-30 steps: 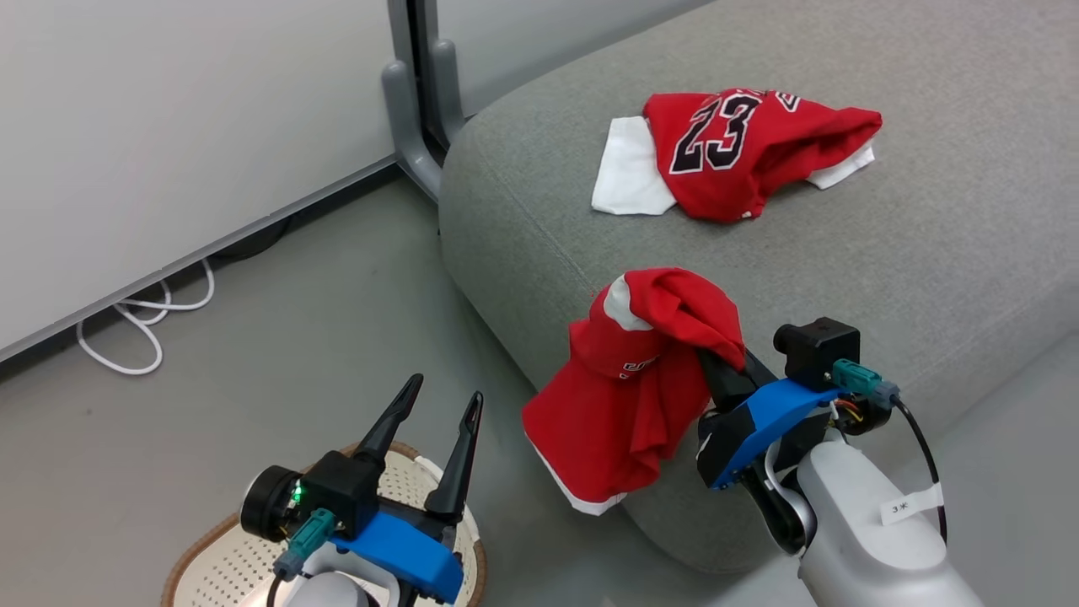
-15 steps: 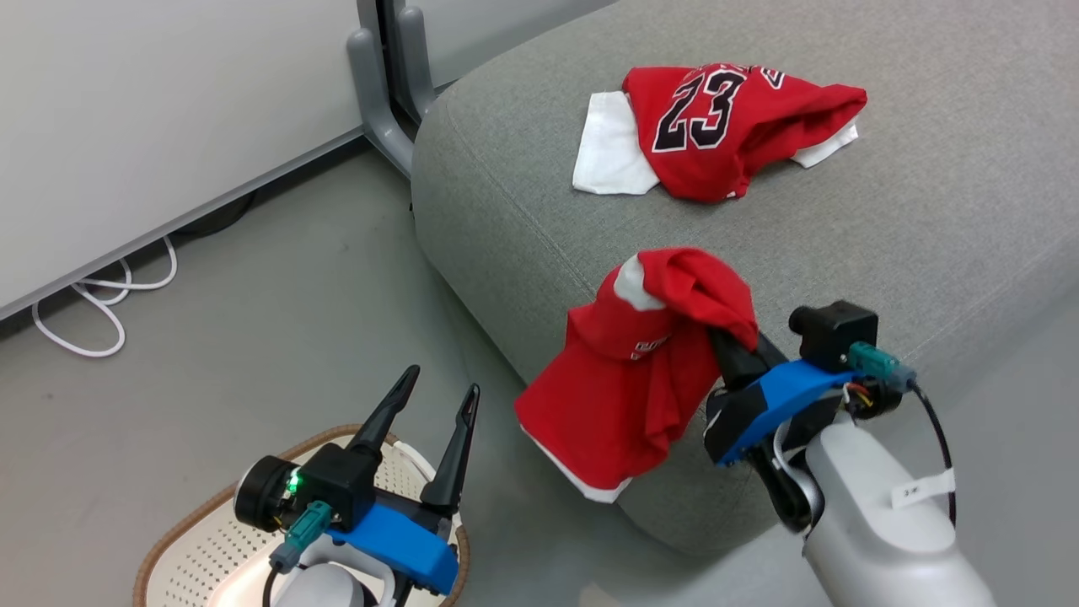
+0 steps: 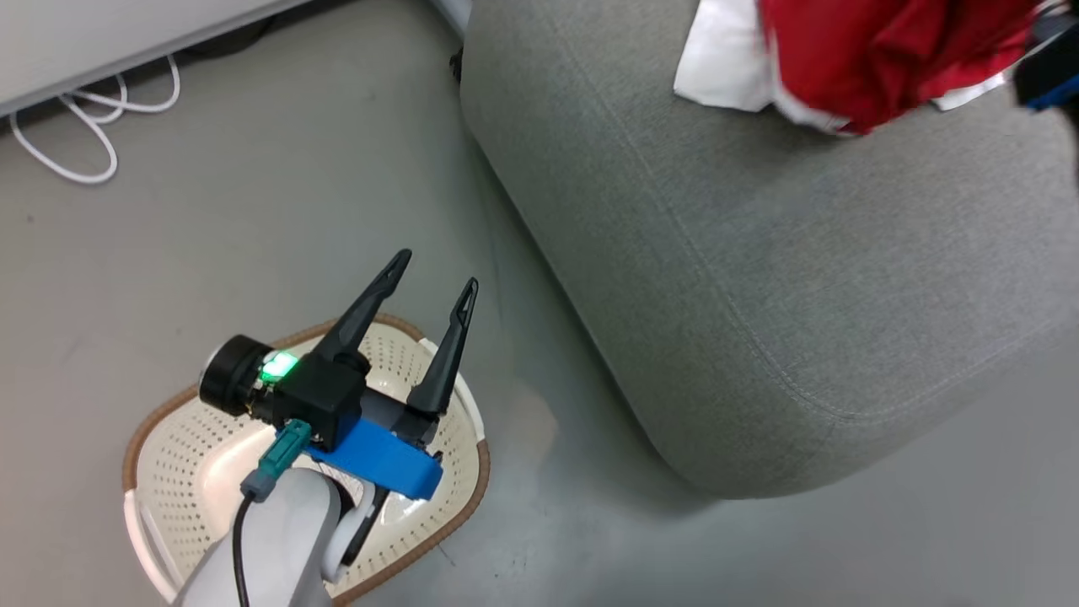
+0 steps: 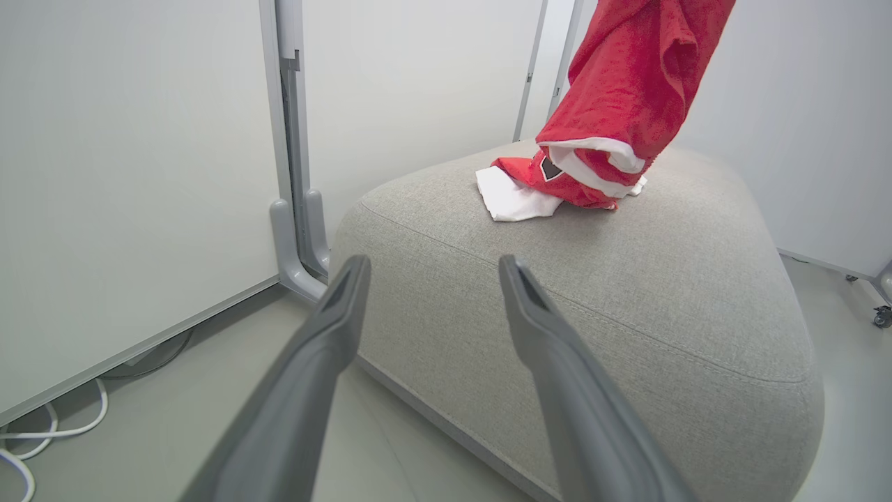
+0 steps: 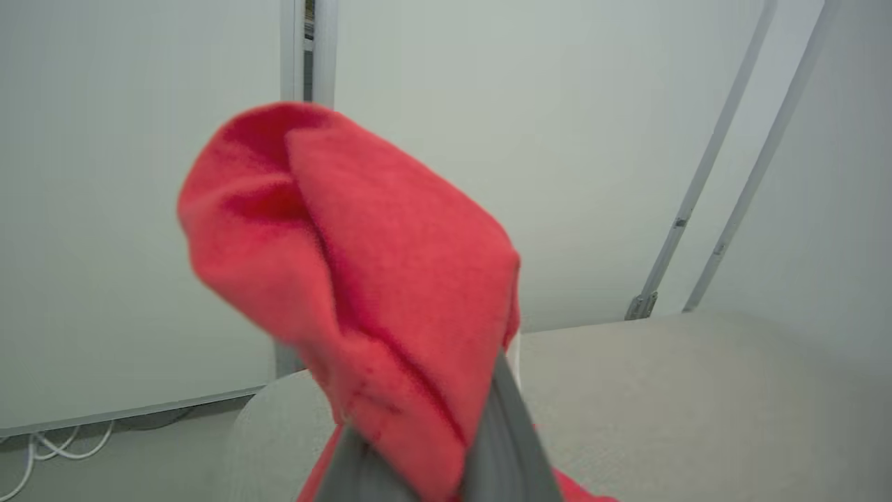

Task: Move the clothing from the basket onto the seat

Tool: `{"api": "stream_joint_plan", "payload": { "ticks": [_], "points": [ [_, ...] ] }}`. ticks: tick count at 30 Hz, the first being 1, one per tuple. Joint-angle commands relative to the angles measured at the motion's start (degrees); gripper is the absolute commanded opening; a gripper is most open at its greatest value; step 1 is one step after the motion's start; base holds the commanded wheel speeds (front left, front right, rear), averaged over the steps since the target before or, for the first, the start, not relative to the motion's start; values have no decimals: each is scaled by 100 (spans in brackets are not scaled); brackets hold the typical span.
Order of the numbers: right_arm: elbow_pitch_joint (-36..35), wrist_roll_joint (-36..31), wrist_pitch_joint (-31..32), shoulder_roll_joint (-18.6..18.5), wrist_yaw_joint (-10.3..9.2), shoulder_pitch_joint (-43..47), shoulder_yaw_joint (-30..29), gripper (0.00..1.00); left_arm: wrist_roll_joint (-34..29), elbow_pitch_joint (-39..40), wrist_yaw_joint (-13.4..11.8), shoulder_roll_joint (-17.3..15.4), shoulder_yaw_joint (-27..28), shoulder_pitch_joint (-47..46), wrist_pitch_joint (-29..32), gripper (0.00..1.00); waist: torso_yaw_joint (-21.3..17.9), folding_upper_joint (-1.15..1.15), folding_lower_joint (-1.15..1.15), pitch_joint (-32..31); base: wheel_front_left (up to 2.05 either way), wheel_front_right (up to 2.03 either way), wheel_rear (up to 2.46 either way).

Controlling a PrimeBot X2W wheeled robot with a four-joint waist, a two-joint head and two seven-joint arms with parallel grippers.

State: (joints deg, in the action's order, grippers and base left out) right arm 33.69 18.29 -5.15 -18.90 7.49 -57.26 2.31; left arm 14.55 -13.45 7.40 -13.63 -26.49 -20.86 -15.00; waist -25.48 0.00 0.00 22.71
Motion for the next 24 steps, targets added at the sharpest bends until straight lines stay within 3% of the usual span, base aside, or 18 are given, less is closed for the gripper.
{"api": "stream_joint_plan", "payload": {
  "ticks": [1,7,13,24],
  "points": [
    [-114,-51,11,-128,1,-226,-232,0,-39,71,11,-91,5,-193,-27,100,323,0,0,495,0,0,0],
    [-352,-279,-77,-621,1,-511,-1551,0,-95,339,11,-209,-102,-581,-27,100,679,0,0,1118,0,0,0],
    [67,-408,-306,-615,1,-228,-2615,0,-168,581,11,-312,-220,-820,-27,100,953,0,0,1610,0,0,0],
    [1076,-552,-639,-214,1,-75,-3131,0,-273,766,11,-445,-261,-1075,-27,100,1085,0,0,2126,0,0,0]
  ]
}}
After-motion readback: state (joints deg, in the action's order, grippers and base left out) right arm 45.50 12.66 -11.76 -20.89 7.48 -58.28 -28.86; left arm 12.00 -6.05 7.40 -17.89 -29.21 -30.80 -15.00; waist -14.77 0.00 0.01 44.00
